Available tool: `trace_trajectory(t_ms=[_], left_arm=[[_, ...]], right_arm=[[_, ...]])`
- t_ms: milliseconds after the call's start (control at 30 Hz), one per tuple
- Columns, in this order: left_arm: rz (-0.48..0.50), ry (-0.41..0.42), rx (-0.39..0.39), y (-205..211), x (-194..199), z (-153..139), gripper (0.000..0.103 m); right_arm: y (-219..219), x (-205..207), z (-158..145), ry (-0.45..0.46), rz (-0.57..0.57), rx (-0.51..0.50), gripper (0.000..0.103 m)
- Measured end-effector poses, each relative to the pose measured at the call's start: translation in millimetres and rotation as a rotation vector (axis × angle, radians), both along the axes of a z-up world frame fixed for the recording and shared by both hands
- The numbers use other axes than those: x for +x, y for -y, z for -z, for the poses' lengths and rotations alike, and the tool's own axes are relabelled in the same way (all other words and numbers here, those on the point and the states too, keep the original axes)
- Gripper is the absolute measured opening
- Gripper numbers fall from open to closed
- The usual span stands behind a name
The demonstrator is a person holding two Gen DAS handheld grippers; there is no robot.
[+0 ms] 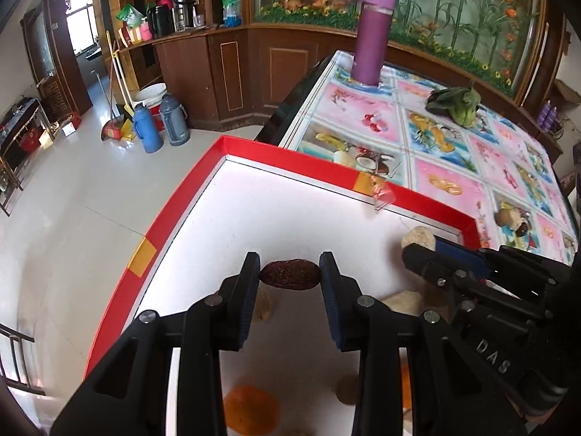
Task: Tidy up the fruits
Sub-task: 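Carry the date and cube into the tray and open both grippers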
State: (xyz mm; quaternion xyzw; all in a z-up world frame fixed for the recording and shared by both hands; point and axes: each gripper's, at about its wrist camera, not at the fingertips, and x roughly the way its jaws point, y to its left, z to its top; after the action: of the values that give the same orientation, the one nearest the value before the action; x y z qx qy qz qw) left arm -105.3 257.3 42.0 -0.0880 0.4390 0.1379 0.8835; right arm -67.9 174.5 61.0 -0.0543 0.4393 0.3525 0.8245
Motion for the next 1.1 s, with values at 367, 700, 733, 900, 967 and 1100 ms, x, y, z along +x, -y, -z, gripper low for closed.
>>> trace_trajectory(t_ms=[367,700,733,900,967,1100], left_arm=[[-0.038,-0.055,-0.003,-15.6,10.7,15.4,0.036],[-0.090,-0.044,0.011,-17.9,1.1,4.3,0.071],[-0.093,-0.032,0.020,-16.8,-2.1,0.2,0.072],[-0.069,0.019,0.039,-2.4,-9.9,-18.9,0.073],[-0.038,0.042,0.043,8.3,-12.0,-27.0,0.075],[0.056,0.082,0.050,40.4,-10.5,-39.8,0.078]], right_arm=[[-14.0,4.5,12.0,-0.030,-0.017,-0.043,0.016],[2.7,2.4,-7.3,-0.005,0.007,-0.029,0.046],[12.2,1.9,-13.5,0.002,0.018,-0.004,0.048],[60.7,5.9,-33.9,0.055,0.087,0.069,0.050],[89.5,10.4,-37.2,0.060,0.130,0.087,0.050],[142.7,19.6,-33.4,0.079,0.239,0.065,0.050]])
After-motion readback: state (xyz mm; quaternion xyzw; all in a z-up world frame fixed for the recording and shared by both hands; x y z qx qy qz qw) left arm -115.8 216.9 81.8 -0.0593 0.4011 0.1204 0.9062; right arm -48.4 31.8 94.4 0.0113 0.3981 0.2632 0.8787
